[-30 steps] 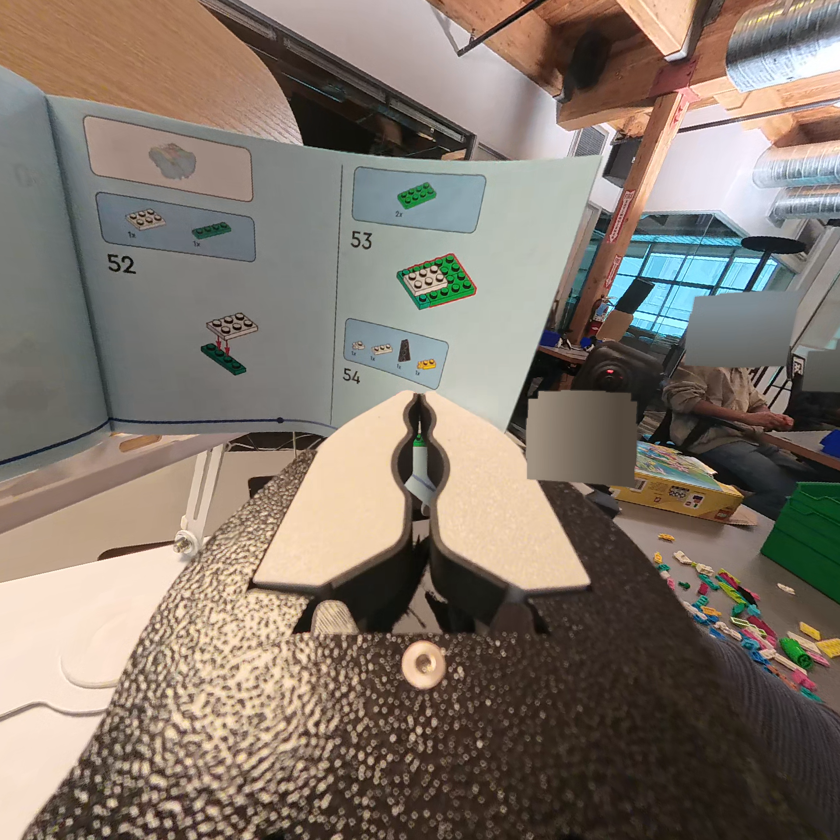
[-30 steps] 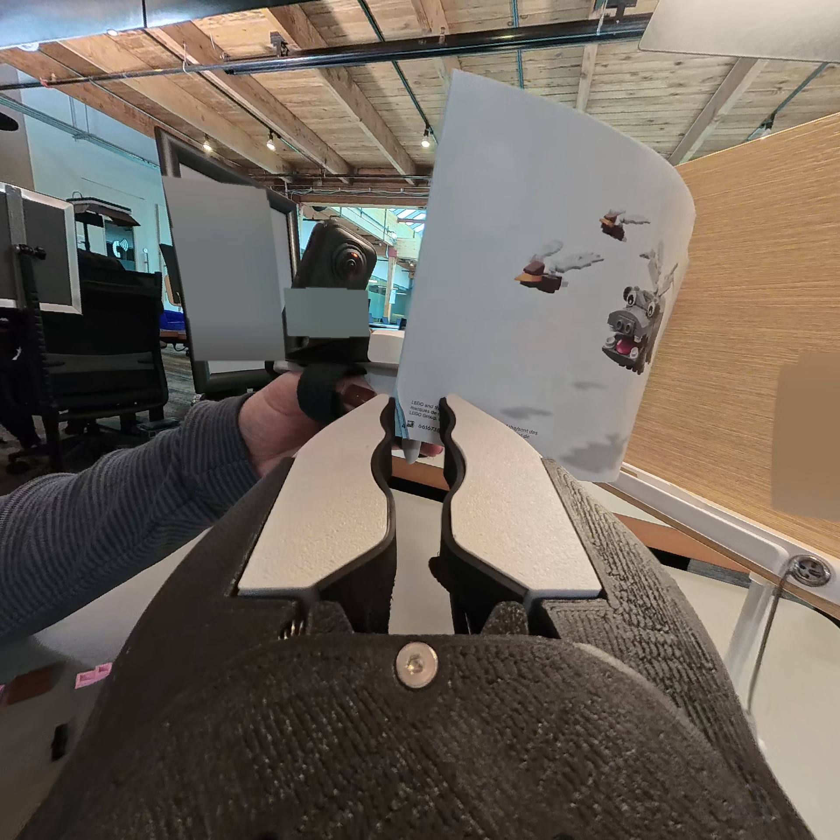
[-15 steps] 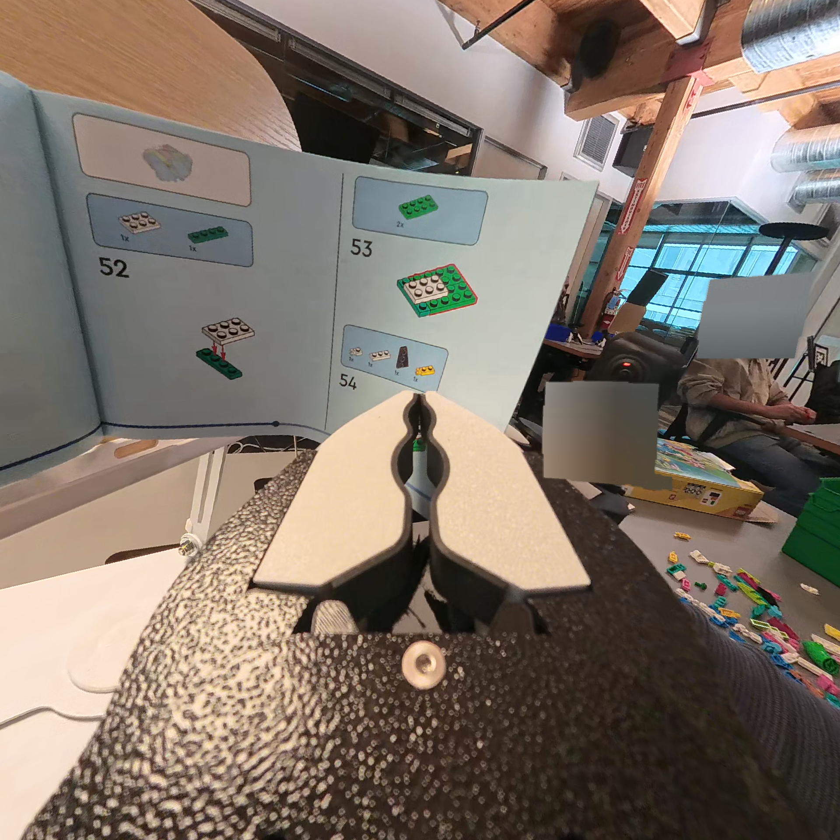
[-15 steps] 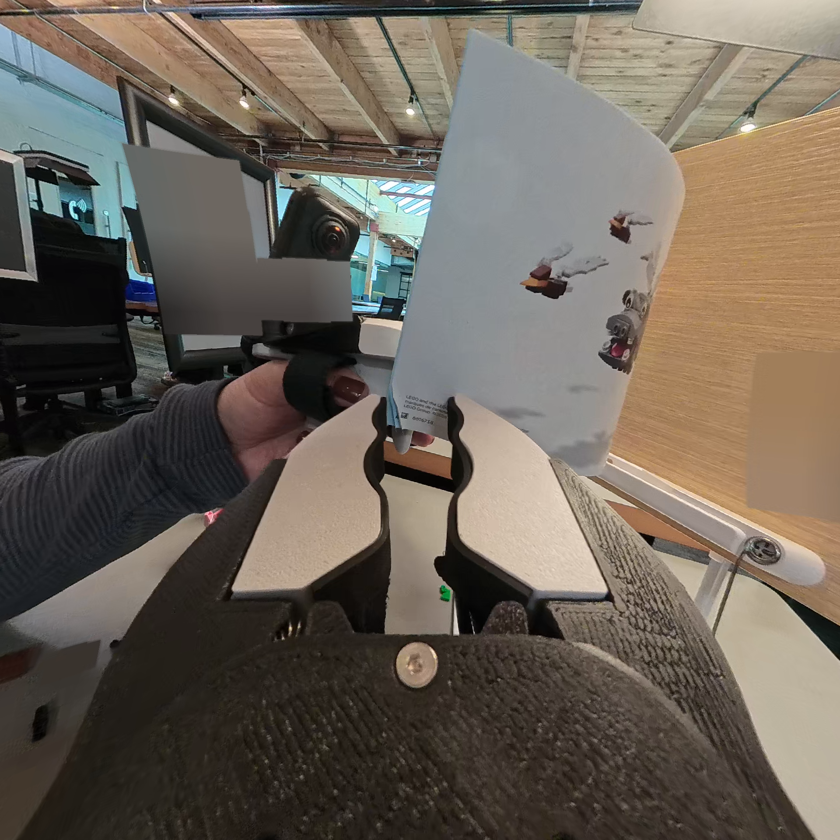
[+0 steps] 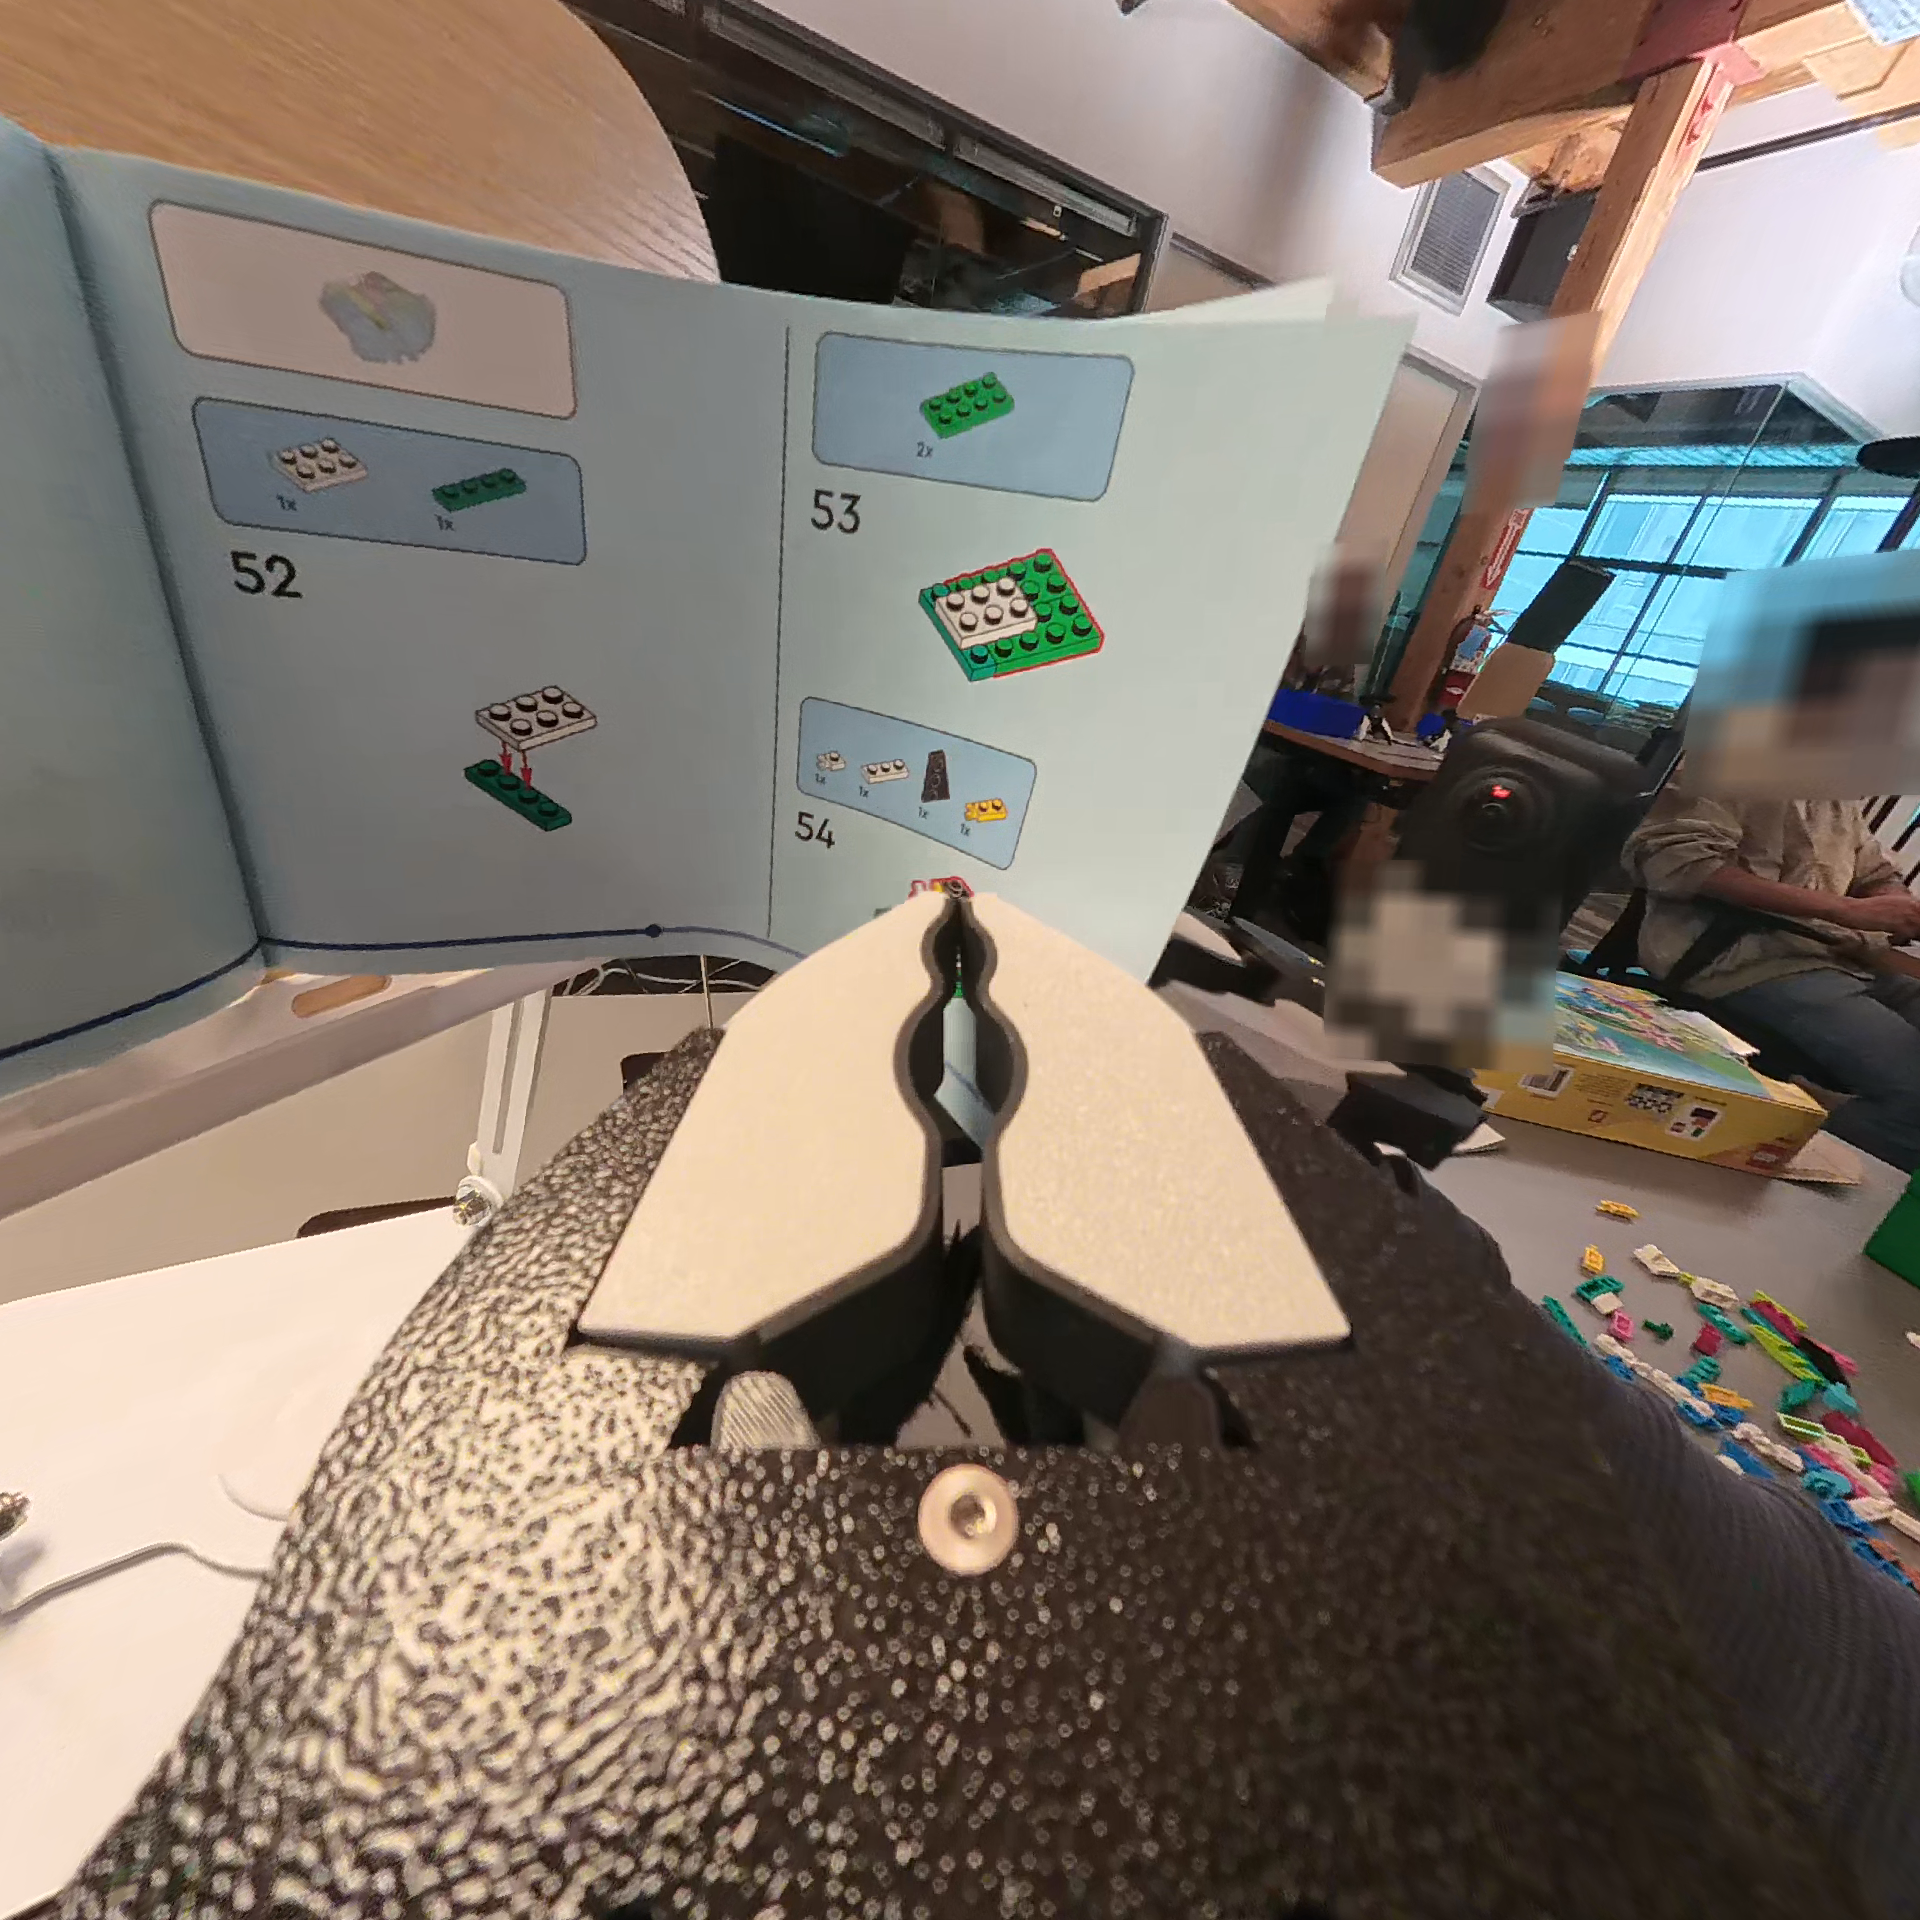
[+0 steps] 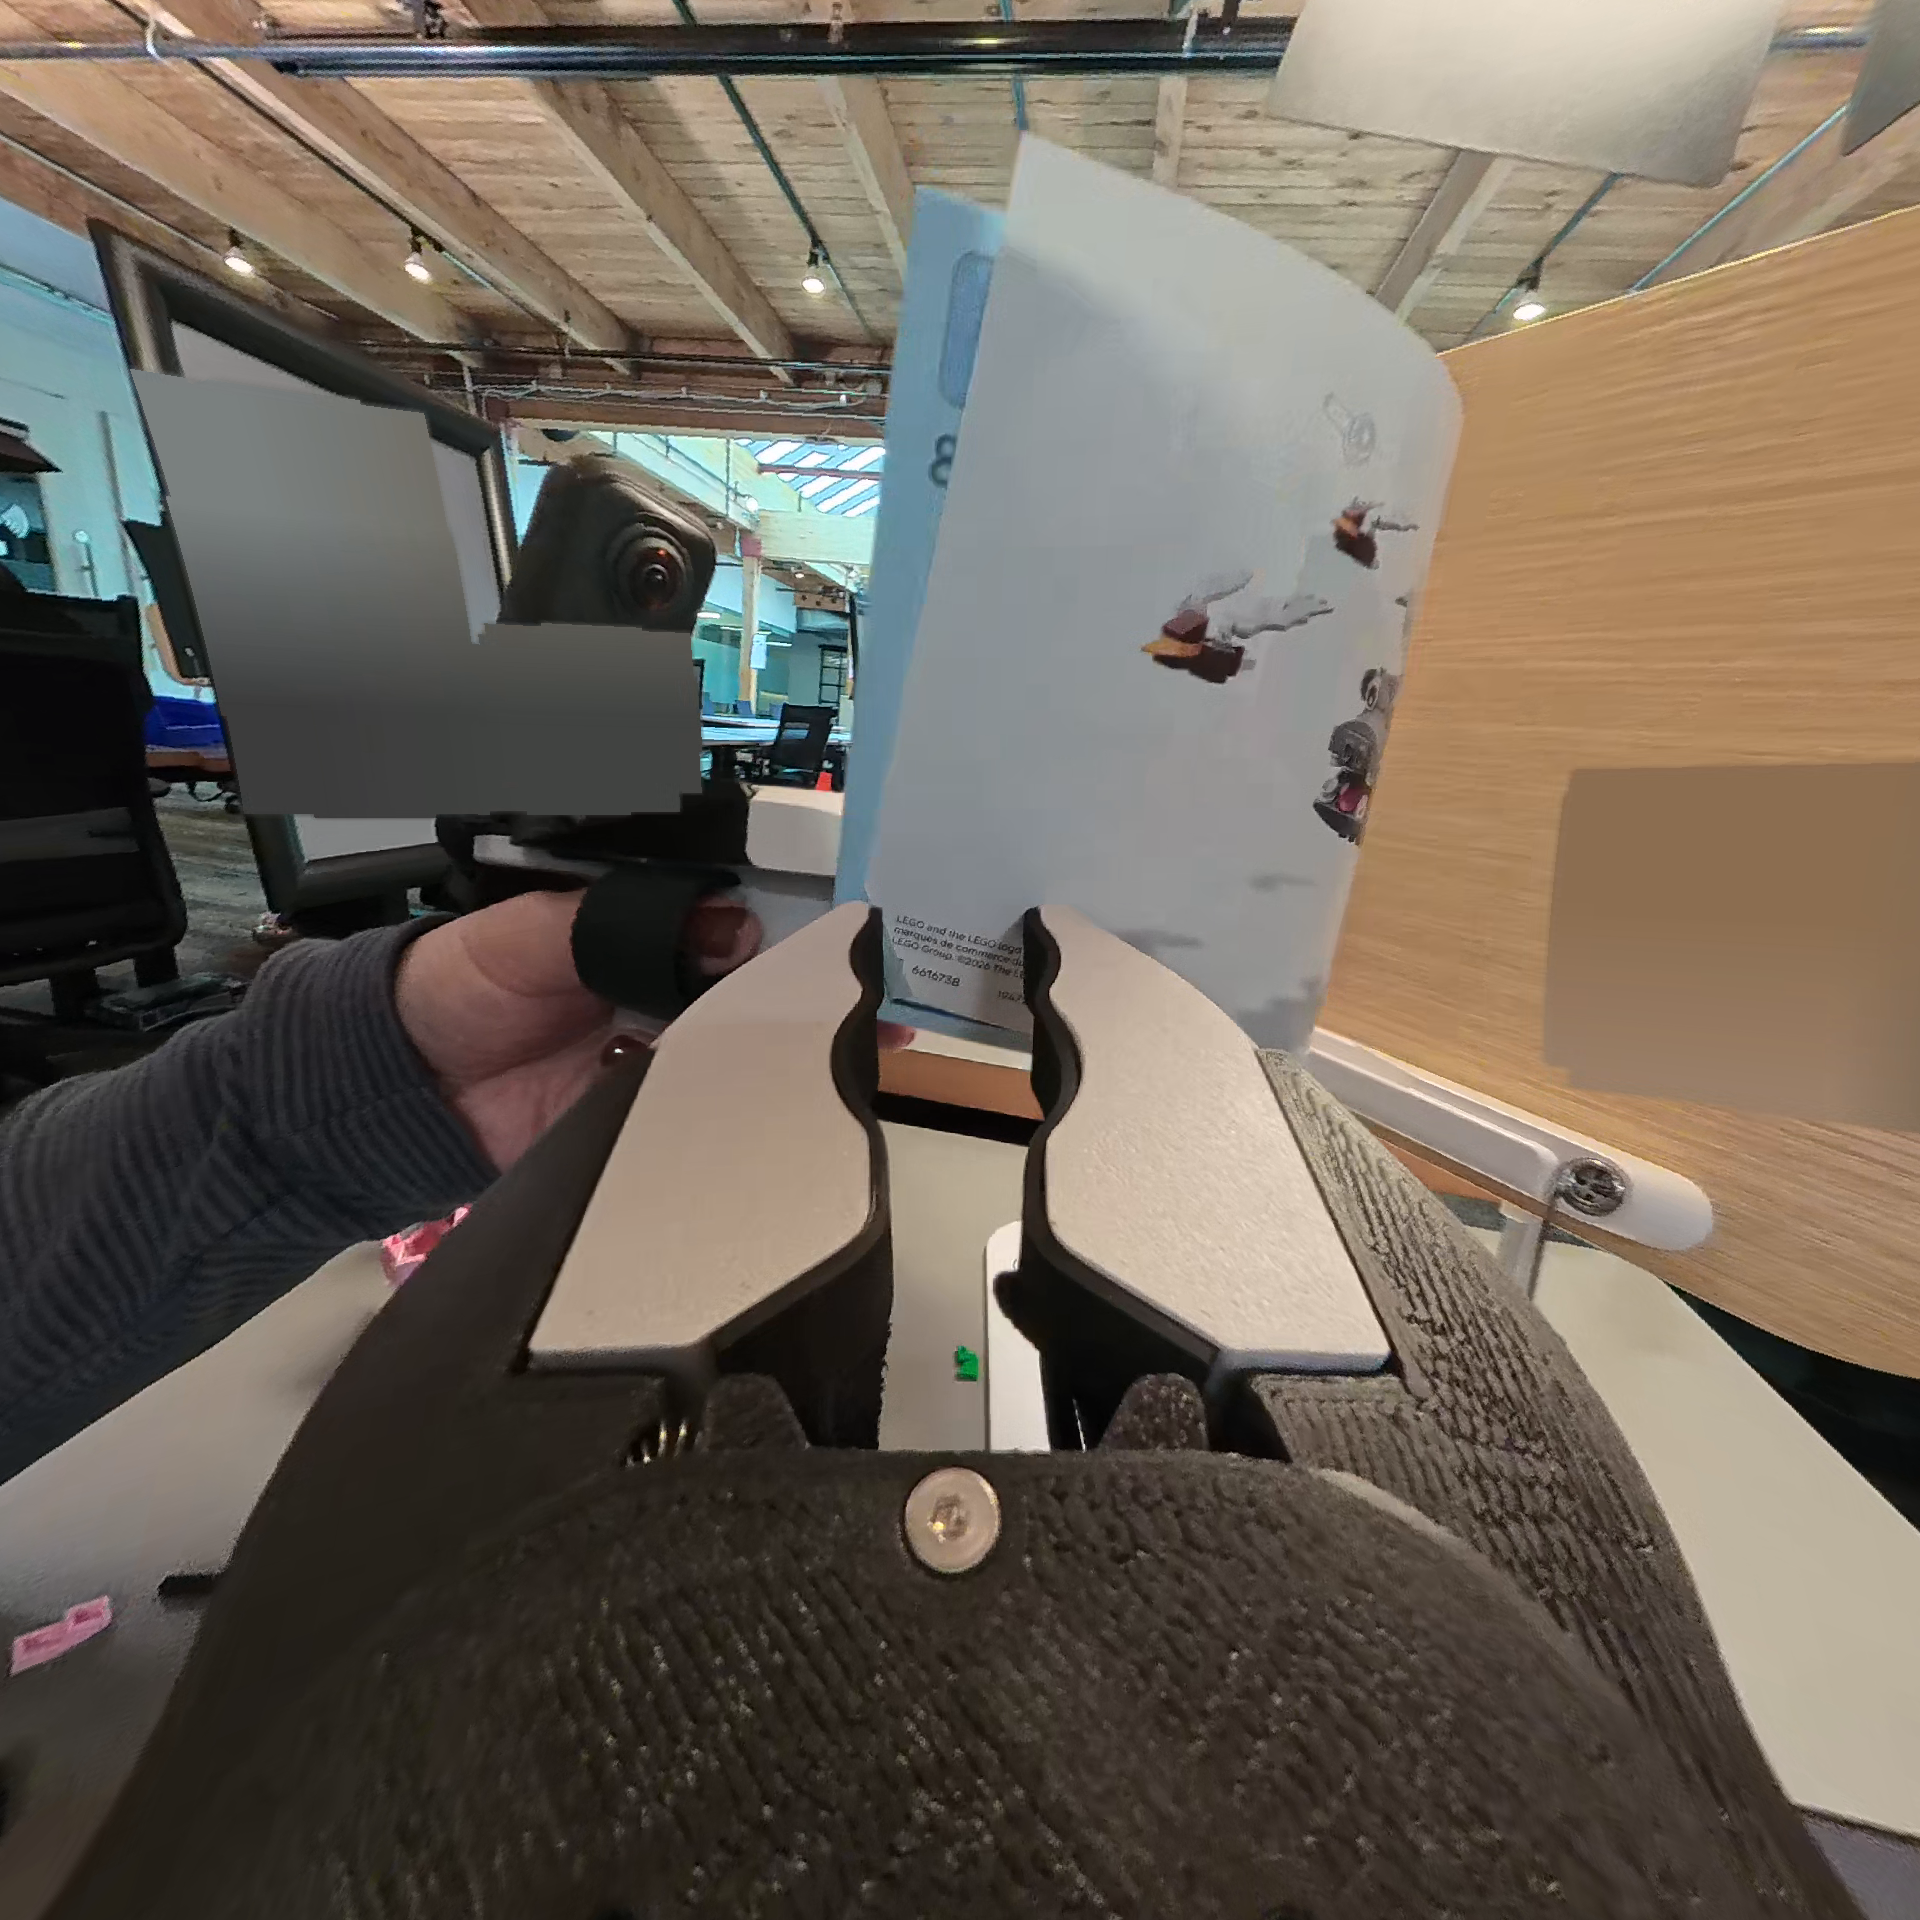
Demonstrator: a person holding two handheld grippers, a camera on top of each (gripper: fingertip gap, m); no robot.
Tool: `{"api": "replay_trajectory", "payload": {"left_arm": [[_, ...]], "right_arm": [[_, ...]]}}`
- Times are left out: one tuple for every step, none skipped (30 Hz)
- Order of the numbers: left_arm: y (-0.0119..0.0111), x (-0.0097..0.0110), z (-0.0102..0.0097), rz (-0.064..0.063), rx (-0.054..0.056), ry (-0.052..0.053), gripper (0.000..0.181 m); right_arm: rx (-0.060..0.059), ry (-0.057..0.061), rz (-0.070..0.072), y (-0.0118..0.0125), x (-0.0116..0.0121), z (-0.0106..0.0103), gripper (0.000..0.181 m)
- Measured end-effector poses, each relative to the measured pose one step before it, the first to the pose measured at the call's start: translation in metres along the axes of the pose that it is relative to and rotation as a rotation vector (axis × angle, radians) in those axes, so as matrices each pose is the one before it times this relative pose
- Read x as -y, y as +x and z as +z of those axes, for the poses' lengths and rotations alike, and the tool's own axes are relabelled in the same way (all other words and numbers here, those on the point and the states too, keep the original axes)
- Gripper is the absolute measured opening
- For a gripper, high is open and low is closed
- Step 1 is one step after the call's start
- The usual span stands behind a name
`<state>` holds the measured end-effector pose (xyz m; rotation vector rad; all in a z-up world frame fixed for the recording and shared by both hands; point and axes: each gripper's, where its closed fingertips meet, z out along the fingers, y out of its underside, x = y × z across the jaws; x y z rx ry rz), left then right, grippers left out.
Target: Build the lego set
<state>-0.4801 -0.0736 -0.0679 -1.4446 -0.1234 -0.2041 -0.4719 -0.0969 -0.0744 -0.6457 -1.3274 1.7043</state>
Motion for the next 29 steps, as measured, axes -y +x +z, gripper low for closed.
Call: {"api": "replay_trajectory", "payload": {"left_arm": [[0.00016, -0.00011, 0.00004, 0.0017, -0.0006, -0.0012, 0.000], [0.00051, -0.00007, -0.00015, 0.0015, -0.0031, -0.0010, 0.000], [0.00055, -0.00009, -0.00017, 0.0006, -0.0053, -0.0009, 0.000], [0.00110, -0.00024, -0.00039, -0.0002, -0.0092, -0.0007, 0.000], [0.00162, -0.00041, -0.00029, -0.0020, -0.0148, -0.0017, 0.000], [0.00185, -0.00059, -0.00034, -0.0042, -0.0186, -0.0029, 0.000], [0.00219, -0.00032, -0.00024, -0.0061, -0.0209, -0.0010, 0.000], [0.00197, 0.00036, -0.00032, -0.0080, -0.0184, 0.0037, 0.000], [0.00196, 0.00068, -0.00017, -0.0090, -0.0177, 0.0060, 0.000], [0.00212, 0.00054, 0.00008, -0.0088, -0.0170, 0.0049, 0.000], [0.00190, 0.00038, 0.00024, -0.0062, -0.0138, 0.0031, 0.000], [0.00123, 0.00016, 0.00042, -0.0018, -0.0073, 0.0012, 0.000], [0.00046, -0.00026, 0.00042, 0.0029, -0.0003, -0.0017, 0.000], [0.00033, -0.00058, 0.00040, 0.0072, 0.0020, -0.0033, 0.000], [0.00058, -0.00027, 0.00038, 0.0097, 0.0007, -0.0016, 0.000], [0.00065, 0.00003, 0.00031, 0.0082, -0.0004, 0.0009, 0.000], [0.00006, 0.00013, 0.00031, 0.0048, 0.0028, 0.0024, 0.000], [-0.00089, 0.00020, 0.00035, 0.0025, 0.0090, 0.0024, 0.000], [-0.00163, -0.00009, 0.00038, 0.0011, 0.0127, 0.0014, 0.002], [-0.00148, -0.00086, 0.00067, 0.0011, 0.0095, -0.0019, 0.003], [-0.00187, -0.00129, 0.00085, -0.0011, 0.0108, -0.0038, 0.004], [-0.00212, -0.00153, 0.00084, -0.0024, 0.0124, -0.0051, 0.004], [-0.00159, -0.00165, 0.00094, -0.0011, 0.0091, -0.0056, 0.005], [-0.00129, -0.00121, 0.00084, -0.0001, 0.0084, -0.0037, 0.005], [-0.00134, -0.00096, 0.00065, 0.0009, 0.0096, -0.0026, 0.006], [-0.00145, -0.00081, 0.00051, 0.0027, 0.0106, -0.0022, 0.007], [-0.00227, -0.00063, 0.00030, 0.0030, 0.0156, -0.0021, 0.007], [-0.00273, -0.00050, 0.00006, 0.0033, 0.0177, -0.0009, 0.008], [-0.00322, -0.00028, -0.00022, 0.0017, 0.0193, 0.0014, 0.007]], "right_arm": [[-0.0167, 0.0022, 0.0017, 0.00269, 0.00096, -0.00086, 0.024], [-0.0136, 0.0016, 0.0015, 0.00238, 0.00094, -0.00078, 0.024], [-0.0136, 0.0015, 0.0016, 0.00224, 0.00086, -0.00084, 0.023], [-0.0163, 0.0021, 0.0017, 0.00272, 0.00098, -0.00097, 0.024], [-0.0151, 0.0038, 0.0011, 0.00252, 0.00119, -0.00102, 0.023], [-0.0124, 0.0050, 0.0009, 0.00215, 0.00128, -0.00104, 0.023], [-0.0121, 0.0053, 0.0018, 0.00212, 0.00136, -0.00114, 0.022], [-0.0104, 0.0040, 0.0024, 0.00196, 0.00123, -0.00101, 0.022], [-0.0074, 0.0017, 0.0019, 0.00143, 0.00086, -0.00087, 0.021], [-0.0046, -0.0002, 0.0003, 0.00095, 0.00065, -0.00076, 0.021], [-0.0062, -0.0016, -0.0012, 0.00094, 0.00031, -0.00041, 0.019], [-0.0080, -0.0029, -0.0025, 0.00119, -0.00005, -0.00019, 0.019], [-0.0052, -0.0029, -0.0028, 0.00056, -0.00025, 0.00010, 0.019], [-0.0070, -0.0026, -0.0022, 0.00088, -0.00024, 0.00016, 0.019], [-0.0122, -0.0026, -0.0022, 0.00157, -0.00036, 0.00021, 0.019], [-0.0148, -0.0020, -0.0022, 0.00206, -0.00014, 0.00012, 0.019], [-0.0153, 0.0005, -0.0011, 0.00212, 0.00020, -0.00007, 0.018], [-0.0149, 0.0035, 0.0010, 0.00221, 0.00071, -0.00025, 0.018], [-0.0108, 0.0044, 0.0022, 0.00163, 0.00090, -0.00039, 0.018], [-0.0065, 0.0033, 0.0015, 0.00112, 0.00076, -0.00046, 0.018], [-0.0065, 0.0013, 0.0004, 0.00113, 0.00047, -0.00047, 0.018], [-0.0050, 0.0000, 0.0001, 0.00103, 0.00023, -0.00038, 0.018], [-0.0017, 0.0009, 0.0011, 0.00043, 0.00025, -0.00032, 0.018], [0.0000, 0.0023, 0.0024, 0.00005, 0.00039, -0.00010, 0.017], [0.0006, 0.0012, 0.0028, 0.00004, 0.00024, 0.00012, 0.018], [0.0011, -0.0006, 0.0013, -0.00026, -0.00006, 0.00020, 0.018], [0.0015, -0.0015, -0.0008, -0.00030, -0.00026, 0.00037, 0.018], [0.0008, -0.0021, -0.0014, -0.00039, -0.00042, 0.00026, 0.018], [0.0005, -0.0029, -0.0011, -0.00021, -0.00058, 0.00035, 0.018]]}}
